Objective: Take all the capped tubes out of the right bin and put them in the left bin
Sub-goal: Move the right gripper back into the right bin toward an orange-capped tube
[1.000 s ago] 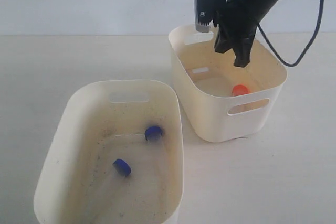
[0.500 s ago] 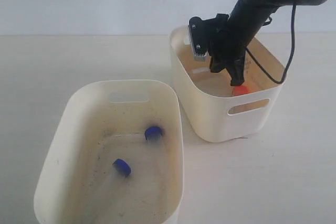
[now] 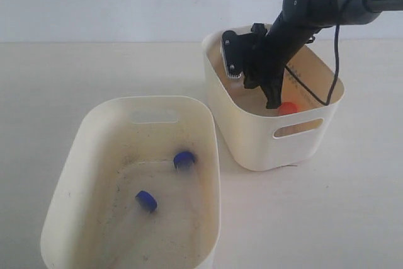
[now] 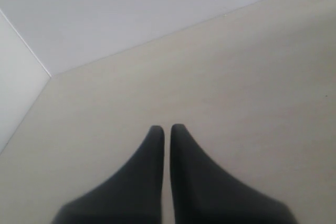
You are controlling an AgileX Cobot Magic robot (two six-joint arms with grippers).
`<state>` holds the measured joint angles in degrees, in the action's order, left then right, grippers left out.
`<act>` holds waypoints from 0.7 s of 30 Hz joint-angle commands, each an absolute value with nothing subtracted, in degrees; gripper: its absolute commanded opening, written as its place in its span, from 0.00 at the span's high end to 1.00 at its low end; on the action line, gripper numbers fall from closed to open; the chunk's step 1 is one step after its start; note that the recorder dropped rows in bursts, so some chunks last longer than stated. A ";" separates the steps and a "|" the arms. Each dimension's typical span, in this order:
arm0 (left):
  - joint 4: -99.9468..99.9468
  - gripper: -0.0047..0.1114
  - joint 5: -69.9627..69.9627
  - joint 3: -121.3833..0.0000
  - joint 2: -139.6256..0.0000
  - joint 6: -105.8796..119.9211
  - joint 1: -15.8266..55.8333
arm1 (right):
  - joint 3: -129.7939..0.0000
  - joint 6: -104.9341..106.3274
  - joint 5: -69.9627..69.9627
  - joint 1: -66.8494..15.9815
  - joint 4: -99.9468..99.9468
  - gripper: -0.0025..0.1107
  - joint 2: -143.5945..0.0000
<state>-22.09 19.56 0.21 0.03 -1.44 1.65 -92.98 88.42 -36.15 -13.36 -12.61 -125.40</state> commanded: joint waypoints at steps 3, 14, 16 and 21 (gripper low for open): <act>-21.93 0.92 19.36 0.00 0.00 -1.98 1.89 | -93.27 87.97 -35.24 -13.07 -13.88 0.83 -125.54; -21.93 0.92 19.36 0.00 0.00 -1.98 1.89 | -93.27 87.53 -33.71 -13.18 -15.20 0.64 -126.16; -21.93 0.92 19.36 0.00 0.00 -1.98 1.89 | -93.27 87.56 -33.71 -13.18 -15.20 0.64 -126.68; -21.93 0.92 19.36 0.00 0.00 -1.98 1.89 | -93.27 87.56 -32.28 -13.18 -15.20 0.64 -127.28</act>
